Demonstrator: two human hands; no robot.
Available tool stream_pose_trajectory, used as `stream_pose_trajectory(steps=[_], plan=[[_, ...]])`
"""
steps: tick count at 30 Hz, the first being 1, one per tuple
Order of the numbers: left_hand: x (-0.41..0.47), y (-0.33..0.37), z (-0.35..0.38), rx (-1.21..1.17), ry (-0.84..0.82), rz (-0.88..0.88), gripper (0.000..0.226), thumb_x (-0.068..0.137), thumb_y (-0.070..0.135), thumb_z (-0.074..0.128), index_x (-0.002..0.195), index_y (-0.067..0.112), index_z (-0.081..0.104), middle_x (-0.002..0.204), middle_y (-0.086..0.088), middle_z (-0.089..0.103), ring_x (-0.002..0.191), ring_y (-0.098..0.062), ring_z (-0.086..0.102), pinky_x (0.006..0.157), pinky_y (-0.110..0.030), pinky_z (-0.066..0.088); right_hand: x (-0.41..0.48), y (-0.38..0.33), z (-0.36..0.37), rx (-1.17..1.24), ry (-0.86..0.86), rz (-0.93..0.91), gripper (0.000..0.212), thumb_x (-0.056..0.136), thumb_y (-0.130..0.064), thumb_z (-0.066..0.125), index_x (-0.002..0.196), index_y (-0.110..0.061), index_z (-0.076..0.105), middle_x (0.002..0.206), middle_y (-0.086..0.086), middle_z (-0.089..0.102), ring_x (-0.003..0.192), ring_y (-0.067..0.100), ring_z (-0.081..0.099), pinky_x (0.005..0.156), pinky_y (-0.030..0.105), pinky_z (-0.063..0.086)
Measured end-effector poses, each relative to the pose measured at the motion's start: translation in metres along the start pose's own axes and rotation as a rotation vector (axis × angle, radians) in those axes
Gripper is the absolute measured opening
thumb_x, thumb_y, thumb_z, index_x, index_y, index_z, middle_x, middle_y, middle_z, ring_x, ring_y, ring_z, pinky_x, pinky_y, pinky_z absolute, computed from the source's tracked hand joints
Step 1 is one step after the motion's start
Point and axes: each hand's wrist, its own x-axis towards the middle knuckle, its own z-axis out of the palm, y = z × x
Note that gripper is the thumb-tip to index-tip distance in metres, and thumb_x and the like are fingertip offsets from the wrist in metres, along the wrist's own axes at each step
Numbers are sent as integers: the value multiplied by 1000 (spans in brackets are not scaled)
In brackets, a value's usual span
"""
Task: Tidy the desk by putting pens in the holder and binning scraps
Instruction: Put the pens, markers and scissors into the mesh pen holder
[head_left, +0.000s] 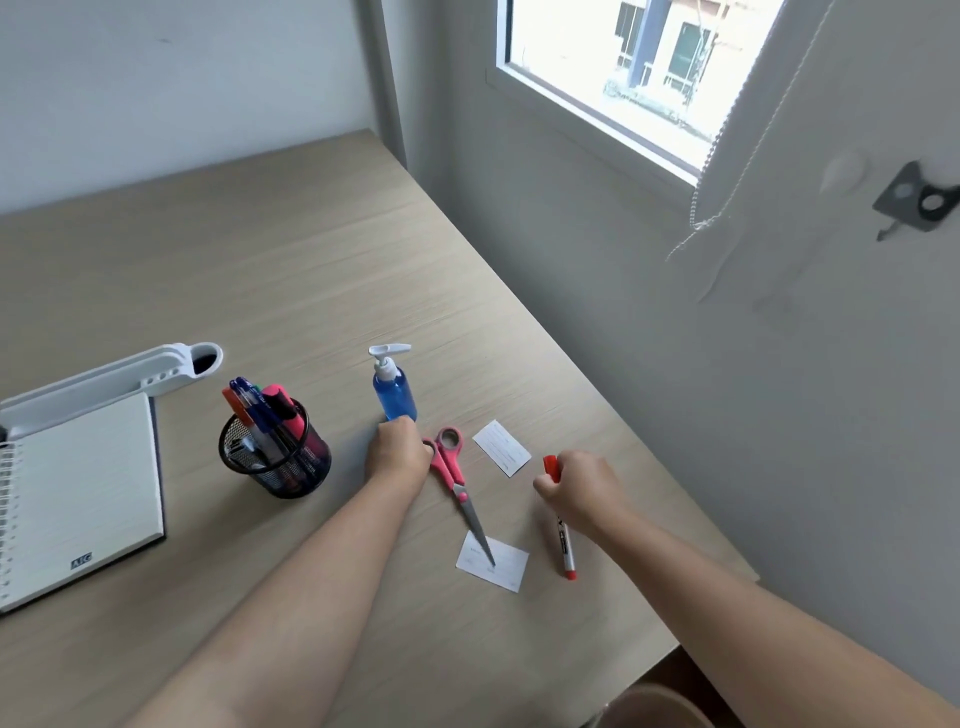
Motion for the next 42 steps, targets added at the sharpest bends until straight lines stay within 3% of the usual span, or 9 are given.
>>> stream_pose_trajectory(steps=[7,13,16,18,21,26,33,37,42], plan=[[-3,-4,-1,-149,51,48,19,87,11,57,102,1,62,106,-19,67,98,-35,65,80,-36,50,3,-2,-12,99,49,-62,23,81,-20,52,63,-11,41,61,2,42,53,16,33,46,27,25],[-22,-19,-40,-546,76,100,11,84,2,58,80,9,66,76,-12,68,60,-20,65,67,-35,59,3,-23,-35,242,45,-183,35,81,-16,54,53,-14,33,54,-1,34,48,14,26,40,19,21],[-33,-30,-75,-649,88,148,20,85,-2,57,76,15,64,75,-11,67,50,-9,64,56,-22,57,2,-55,-42,327,14,-302,29,80,-14,54,56,-7,40,55,3,38,51,18,30,44,23,26],[-42,-45,-104,-645,127,170,16,88,-1,55,83,10,66,76,-10,68,53,-9,64,52,-16,55,-3,-85,-41,363,-18,-394,26,79,-15,56,60,0,45,59,8,41,55,19,33,51,26,29],[-49,-69,-147,-637,214,189,17,90,2,53,87,13,66,77,-5,69,55,-8,64,54,-14,53,-11,-131,-35,370,-55,-531,28,82,-16,57,57,-7,48,57,8,44,54,18,34,52,27,31],[-50,-119,-210,-610,426,193,14,91,3,57,95,8,69,87,-13,73,67,-19,70,74,-32,60,-20,-205,-22,366,-52,-692,22,85,-19,59,77,1,61,72,21,65,60,20,48,58,33,44],[-44,-149,-242,-469,634,251,13,89,3,58,95,5,70,86,-10,73,75,-22,73,77,-36,60,-14,-250,9,254,-35,-747,16,87,-21,60,92,-8,68,78,3,66,70,18,55,66,29,44],[-32,-159,-239,-399,632,301,13,89,3,58,94,7,70,88,-11,74,79,-24,73,79,-39,60,-9,-254,27,159,-46,-736,17,88,-23,60,96,-11,68,89,3,71,81,19,63,75,32,51],[-16,-163,-240,-336,632,345,13,89,4,59,98,6,69,92,-11,74,80,-21,71,78,-34,58,-2,-254,41,90,-89,-718,15,89,-22,58,96,-13,68,92,4,72,81,19,64,70,28,49]])
